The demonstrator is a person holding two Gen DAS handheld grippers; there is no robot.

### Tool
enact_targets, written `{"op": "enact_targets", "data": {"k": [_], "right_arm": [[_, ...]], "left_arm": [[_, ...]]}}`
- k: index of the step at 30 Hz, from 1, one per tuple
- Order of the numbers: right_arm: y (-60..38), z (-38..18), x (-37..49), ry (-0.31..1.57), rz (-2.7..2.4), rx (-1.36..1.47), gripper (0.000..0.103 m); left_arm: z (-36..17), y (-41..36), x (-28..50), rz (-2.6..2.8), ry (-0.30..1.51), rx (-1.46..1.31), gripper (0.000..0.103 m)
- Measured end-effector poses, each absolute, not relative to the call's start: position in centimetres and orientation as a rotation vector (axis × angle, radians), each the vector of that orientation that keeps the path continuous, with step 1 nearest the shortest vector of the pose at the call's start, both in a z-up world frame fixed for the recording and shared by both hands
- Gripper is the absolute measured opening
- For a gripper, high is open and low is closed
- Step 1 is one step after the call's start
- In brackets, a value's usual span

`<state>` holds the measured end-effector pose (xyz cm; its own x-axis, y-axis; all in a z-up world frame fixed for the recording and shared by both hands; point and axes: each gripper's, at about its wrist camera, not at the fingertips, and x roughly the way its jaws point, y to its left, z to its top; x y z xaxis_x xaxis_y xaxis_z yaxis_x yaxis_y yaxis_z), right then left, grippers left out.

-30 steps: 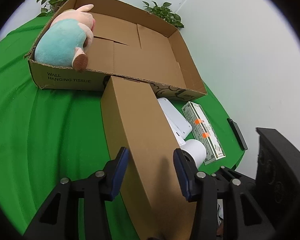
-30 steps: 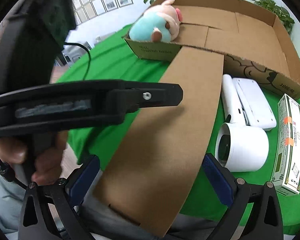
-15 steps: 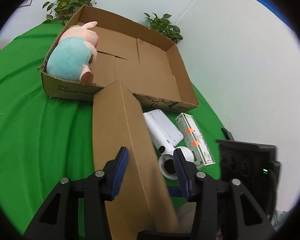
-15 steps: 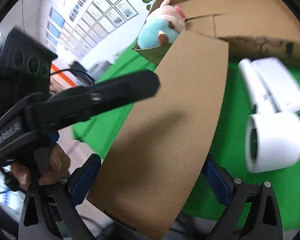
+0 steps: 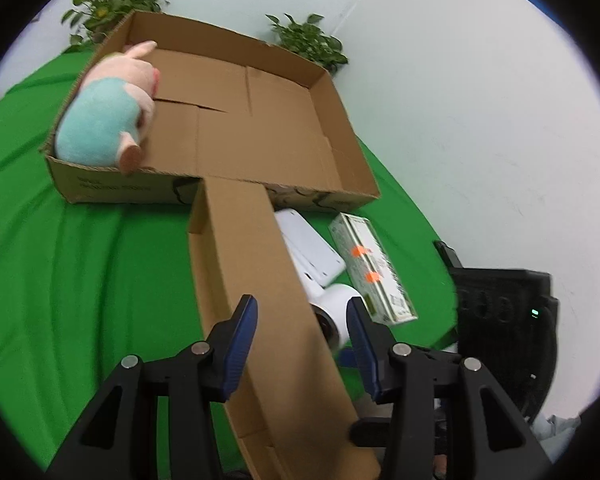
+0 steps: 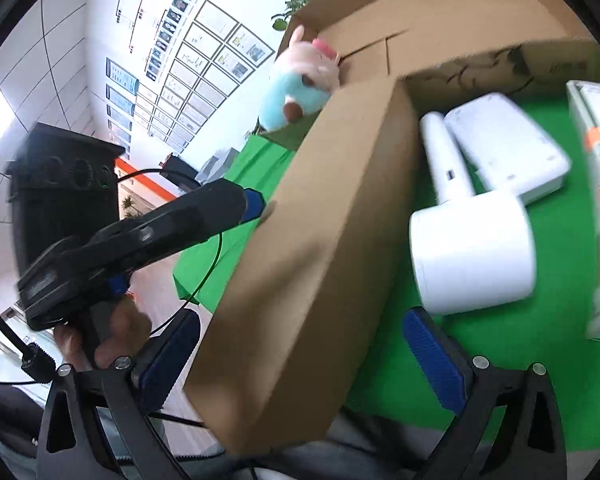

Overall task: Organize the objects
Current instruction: 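Grasp the long narrow cardboard box edge with the left tool, then lift the narrow cardboard box and carry it over the tray box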

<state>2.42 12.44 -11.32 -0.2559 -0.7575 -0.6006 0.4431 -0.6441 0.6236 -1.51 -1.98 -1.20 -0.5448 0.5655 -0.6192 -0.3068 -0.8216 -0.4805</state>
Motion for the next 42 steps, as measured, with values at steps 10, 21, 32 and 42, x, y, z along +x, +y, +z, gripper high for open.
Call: {"op": "enact_targets", "data": {"k": [10, 21, 32, 42], "right_arm": [[6.6, -9.5, 4.3, -0.202, -1.974, 1.18, 0.102], [3.6, -9.9, 3.3, -0.3, -1.808, 1.162, 0.103], [8.0, -10.5, 2.6, -0.399, -1.95, 1.211, 0.103], [6.8, -10.8, 3.3, -0.189, -2.152, 1.252, 0.073]], "left_arm": [[-3.6, -2.6, -2.1, 2.363, -0.479, -1.233, 0.035], [-0.6, -3.4, -0.3, 2.347, -0.467, -1.141, 0.032], [-0.5, -4.2, -0.8, 2.451, -0.411, -1.141, 0.063], [-3.4, -5.6, -1.3, 2.596, -0.243, -1.288, 0.066]]}}
